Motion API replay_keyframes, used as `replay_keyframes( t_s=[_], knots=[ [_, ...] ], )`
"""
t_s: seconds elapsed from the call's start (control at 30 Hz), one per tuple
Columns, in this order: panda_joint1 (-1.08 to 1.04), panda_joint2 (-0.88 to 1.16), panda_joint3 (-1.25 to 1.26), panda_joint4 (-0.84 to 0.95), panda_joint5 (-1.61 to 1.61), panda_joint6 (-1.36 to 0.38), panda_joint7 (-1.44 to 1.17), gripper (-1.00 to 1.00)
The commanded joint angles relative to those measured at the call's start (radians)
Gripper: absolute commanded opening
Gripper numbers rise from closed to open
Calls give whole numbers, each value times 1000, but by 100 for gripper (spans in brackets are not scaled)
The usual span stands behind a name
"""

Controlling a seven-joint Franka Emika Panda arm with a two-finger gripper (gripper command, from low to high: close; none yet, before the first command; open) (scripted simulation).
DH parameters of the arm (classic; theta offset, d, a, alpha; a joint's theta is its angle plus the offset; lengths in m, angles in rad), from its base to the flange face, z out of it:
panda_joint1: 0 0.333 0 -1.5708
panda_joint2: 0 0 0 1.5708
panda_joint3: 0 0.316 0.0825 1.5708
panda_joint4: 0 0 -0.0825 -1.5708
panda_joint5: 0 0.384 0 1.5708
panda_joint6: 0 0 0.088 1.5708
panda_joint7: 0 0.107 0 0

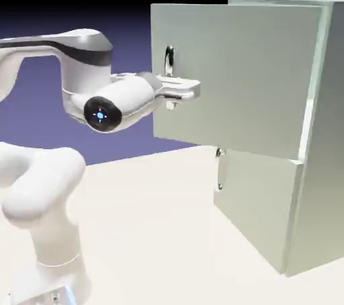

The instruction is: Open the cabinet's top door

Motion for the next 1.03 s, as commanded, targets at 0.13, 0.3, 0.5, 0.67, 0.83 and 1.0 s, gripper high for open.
replay_keyframes(
  t_s=[0.13, 0.3, 0.5, 0.67, 0.83, 1.0],
  knots=[
    [9, 123, -181, 73, -180, -164, -56, -100],
    [63, 293, -361, 200, -349, -343, -125, -100],
    [179, 510, -554, 397, -496, -561, -211, -100],
    [295, 691, -703, 576, -570, -745, -289, -100],
    [401, 873, -840, 746, -608, -927, -383, -100],
    [460, 1043, -940, 884, -622, -1088, -489, -100]
  ],
)
